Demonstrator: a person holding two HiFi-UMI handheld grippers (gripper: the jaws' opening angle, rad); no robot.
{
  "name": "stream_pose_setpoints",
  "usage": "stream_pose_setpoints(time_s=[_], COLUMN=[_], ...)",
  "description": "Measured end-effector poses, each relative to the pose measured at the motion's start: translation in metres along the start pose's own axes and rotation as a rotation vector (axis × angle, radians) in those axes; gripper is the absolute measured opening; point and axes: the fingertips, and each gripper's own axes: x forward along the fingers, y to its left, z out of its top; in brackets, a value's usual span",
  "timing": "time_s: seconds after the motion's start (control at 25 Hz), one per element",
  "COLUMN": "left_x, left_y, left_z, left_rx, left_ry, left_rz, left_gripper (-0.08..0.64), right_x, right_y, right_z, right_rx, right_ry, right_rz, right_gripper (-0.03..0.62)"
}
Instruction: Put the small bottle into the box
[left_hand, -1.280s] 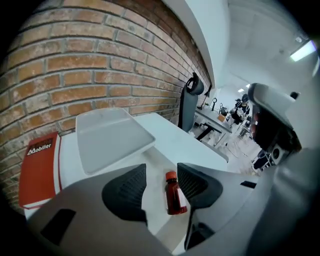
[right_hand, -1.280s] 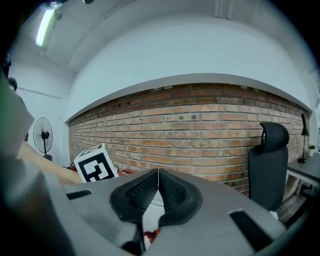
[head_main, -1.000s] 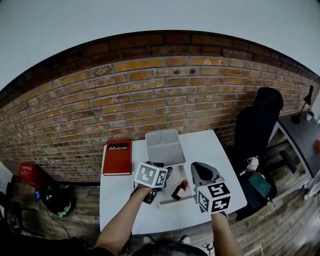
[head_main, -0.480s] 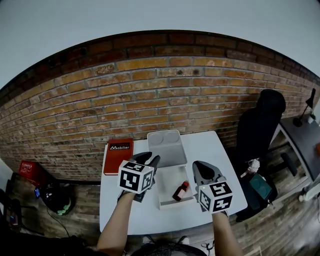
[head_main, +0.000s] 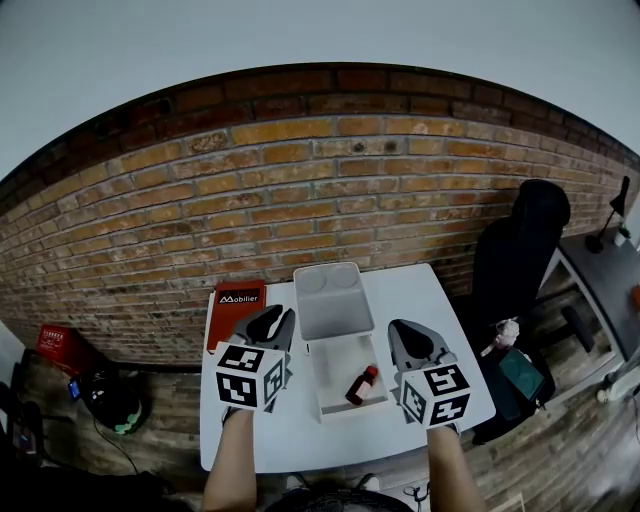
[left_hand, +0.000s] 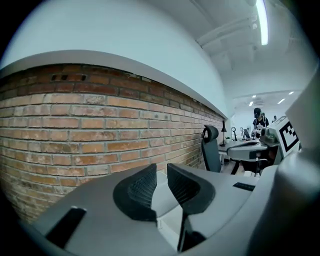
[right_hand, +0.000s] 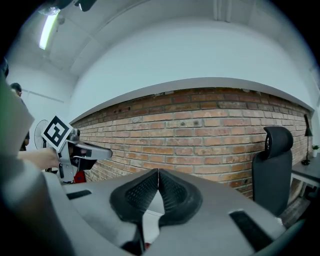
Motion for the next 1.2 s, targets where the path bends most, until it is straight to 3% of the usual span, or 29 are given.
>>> stream_pose_setpoints(time_s=[0.44,1.2], left_x=[-0.014,-0.011], left_y=[0.019,0.014], left_z=[-0.008,-0.017], left_rx=[0.005,0.009], left_ry=[-0.037,-0.017], left_rz=[0.085,0.079], left_gripper=[0.041,0.040], right_x=[-0.002,-0.004], right_y=[0.002,0.004], right_z=[0.012,0.010], right_rx=[-0.007,-0.004], right_ry=[-0.036,-0.036], right_rz=[-0.005,-0.014], right_gripper=[0.020,0.020])
